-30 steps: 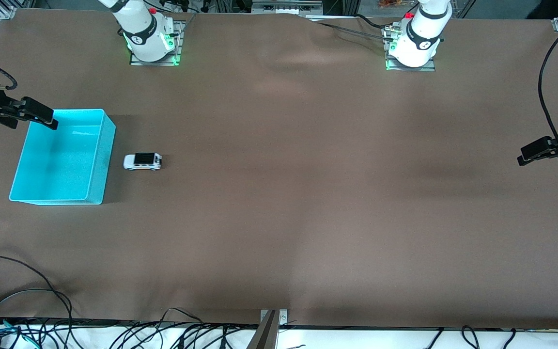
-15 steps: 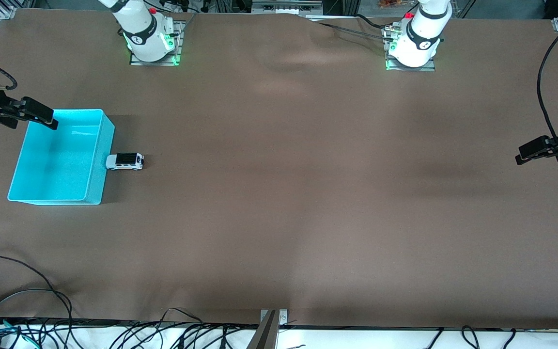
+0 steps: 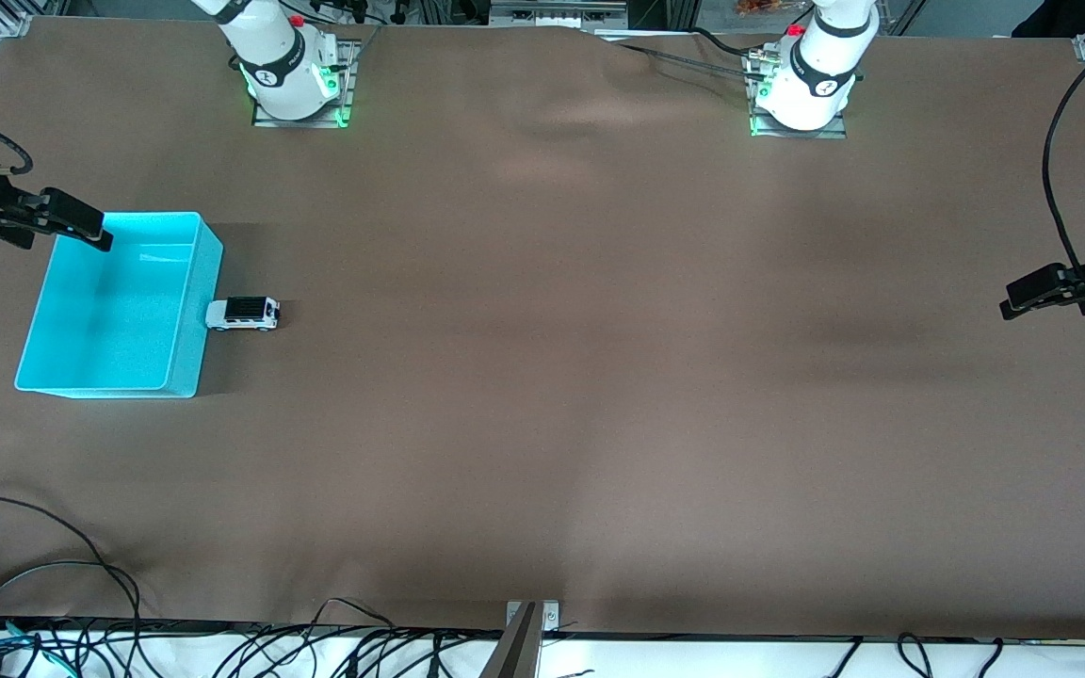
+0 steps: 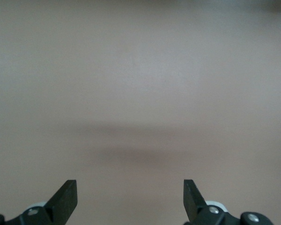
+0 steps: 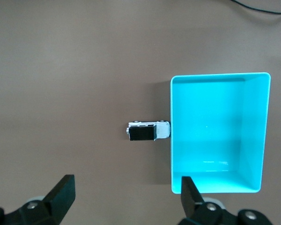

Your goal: Wind and store white jeep toy

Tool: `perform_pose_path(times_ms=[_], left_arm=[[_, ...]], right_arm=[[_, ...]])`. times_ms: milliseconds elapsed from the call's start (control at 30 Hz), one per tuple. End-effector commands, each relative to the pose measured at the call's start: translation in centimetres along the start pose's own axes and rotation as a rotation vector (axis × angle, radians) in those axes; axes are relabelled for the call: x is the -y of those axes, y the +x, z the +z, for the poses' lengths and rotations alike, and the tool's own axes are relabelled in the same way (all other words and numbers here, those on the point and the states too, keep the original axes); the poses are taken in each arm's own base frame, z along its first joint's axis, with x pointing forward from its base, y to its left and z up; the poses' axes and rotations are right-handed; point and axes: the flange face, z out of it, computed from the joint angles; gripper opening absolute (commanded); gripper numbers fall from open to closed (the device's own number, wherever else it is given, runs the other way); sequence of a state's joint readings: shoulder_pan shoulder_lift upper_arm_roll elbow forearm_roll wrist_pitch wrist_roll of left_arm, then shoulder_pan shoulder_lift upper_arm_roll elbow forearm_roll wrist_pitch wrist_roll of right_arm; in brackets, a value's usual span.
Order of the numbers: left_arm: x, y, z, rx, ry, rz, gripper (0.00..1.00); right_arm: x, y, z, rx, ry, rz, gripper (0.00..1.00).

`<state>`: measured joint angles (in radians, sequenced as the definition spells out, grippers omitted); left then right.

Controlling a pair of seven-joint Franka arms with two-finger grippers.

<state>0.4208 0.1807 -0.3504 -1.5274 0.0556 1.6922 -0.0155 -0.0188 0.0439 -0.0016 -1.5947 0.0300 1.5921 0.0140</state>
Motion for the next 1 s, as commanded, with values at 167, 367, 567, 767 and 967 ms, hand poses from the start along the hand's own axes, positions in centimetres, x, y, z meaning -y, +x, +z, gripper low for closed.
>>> perform_pose_path(times_ms=[167, 367, 567, 767, 967], left_arm=[[-0.2, -0.5, -0.1, 0.006, -0.015, 0.017, 1.0], [-0.1, -0.5, 0.1, 0.009, -0.016, 0.017, 1.0], [-0.1, -0.5, 0.2, 0.011, -0.015, 0.015, 1.0], [-0.1, -0.5, 0.2, 0.012, -0.016, 0.014, 1.0], [-0.1, -0.5, 0.2, 0.012, -0.016, 0.012, 1.0]], right_arm=[[-0.3, -0.3, -0.2, 0.028, 0.003, 0.031, 1.0], [-0.3, -0.2, 0.6, 0.051, 0.001, 0.033, 1.0], [-0.7, -0.4, 1.7, 0.082, -0.005, 0.035, 1.0], [-1.1, -0.4, 3.3, 0.109, -0.009, 0.041, 1.0], [-1.1, -1.2, 7.0, 0.068, -0.008, 0.042, 1.0]])
